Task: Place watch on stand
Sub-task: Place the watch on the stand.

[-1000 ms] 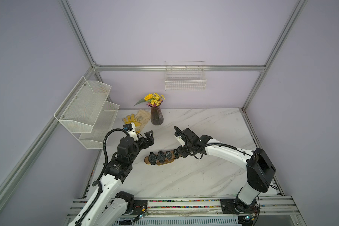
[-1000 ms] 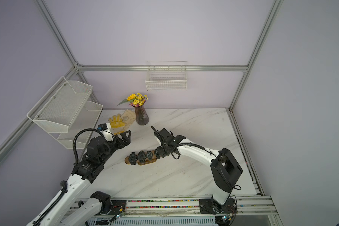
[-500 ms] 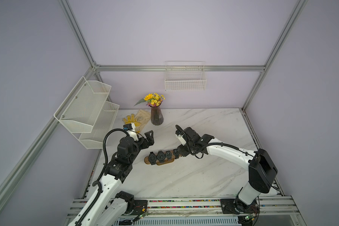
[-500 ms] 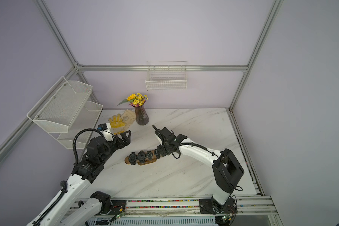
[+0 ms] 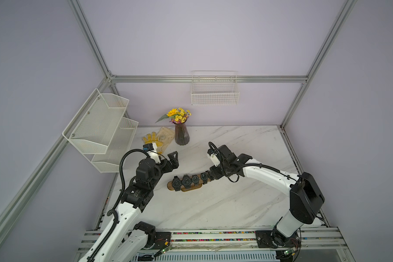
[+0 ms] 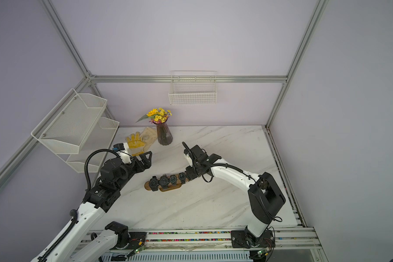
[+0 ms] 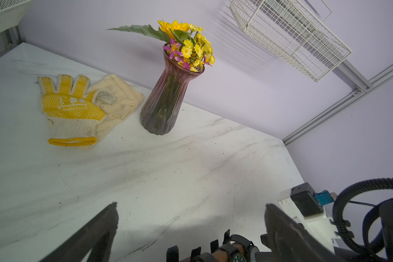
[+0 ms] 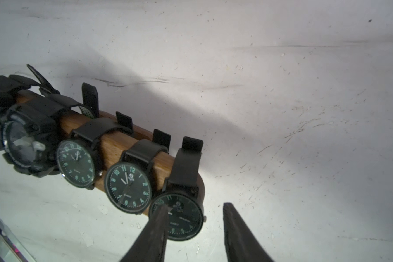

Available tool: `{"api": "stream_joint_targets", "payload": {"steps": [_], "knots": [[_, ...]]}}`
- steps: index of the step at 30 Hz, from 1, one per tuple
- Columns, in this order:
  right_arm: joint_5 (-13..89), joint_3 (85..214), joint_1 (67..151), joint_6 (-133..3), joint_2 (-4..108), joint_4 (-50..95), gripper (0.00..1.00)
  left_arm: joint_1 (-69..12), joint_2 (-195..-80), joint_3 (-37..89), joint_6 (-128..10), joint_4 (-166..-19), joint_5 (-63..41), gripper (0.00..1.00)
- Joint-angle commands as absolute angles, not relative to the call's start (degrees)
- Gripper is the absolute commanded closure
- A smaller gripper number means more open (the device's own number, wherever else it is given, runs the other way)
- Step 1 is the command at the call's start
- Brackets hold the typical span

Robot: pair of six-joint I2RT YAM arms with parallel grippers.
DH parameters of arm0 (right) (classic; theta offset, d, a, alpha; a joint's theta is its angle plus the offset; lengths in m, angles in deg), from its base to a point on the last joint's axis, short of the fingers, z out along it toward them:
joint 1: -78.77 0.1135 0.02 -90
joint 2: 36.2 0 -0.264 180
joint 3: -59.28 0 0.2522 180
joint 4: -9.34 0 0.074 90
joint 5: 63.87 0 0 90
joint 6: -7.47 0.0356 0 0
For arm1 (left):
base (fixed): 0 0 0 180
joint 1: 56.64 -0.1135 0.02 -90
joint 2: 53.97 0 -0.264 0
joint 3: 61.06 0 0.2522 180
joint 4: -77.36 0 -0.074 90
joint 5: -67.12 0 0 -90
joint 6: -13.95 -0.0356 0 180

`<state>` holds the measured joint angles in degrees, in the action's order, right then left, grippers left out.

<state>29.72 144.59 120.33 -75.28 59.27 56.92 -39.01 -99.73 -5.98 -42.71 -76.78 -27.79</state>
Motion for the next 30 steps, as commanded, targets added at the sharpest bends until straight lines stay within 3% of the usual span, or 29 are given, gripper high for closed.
{"api": "stream_joint_targets", "payload": {"steps": [1, 19, 30], "knots": [[32.1, 143.7, 120.5, -75.0, 59.3, 55.7, 0.58, -39.6, -99.5, -7.6, -43.4, -77.5, -27.6, 0.00], [35.3, 143.2, 121.0, -75.1, 61.0, 55.2, 0.64, -39.7, -99.4, -7.7, -43.7, -77.5, -28.0, 0.00], [29.3, 144.5, 123.0, -75.8, 60.8, 56.4, 0.61, -39.8, -99.4, -7.6, -43.7, -77.5, -27.8, 0.00]]}}
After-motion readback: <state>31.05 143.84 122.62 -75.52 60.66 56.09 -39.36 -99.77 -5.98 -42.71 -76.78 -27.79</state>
